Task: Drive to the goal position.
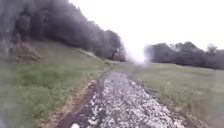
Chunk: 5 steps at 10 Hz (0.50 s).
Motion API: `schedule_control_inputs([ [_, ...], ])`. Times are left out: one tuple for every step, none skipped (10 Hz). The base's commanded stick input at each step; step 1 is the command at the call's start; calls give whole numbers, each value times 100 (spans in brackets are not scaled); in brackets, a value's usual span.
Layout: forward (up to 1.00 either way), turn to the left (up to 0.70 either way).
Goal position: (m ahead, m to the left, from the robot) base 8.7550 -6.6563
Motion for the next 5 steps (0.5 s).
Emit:
schedule_control_inputs([
  [50, 0],
  [50, 0],
  [50, 0],
  [50, 0],
  [50, 0],
])
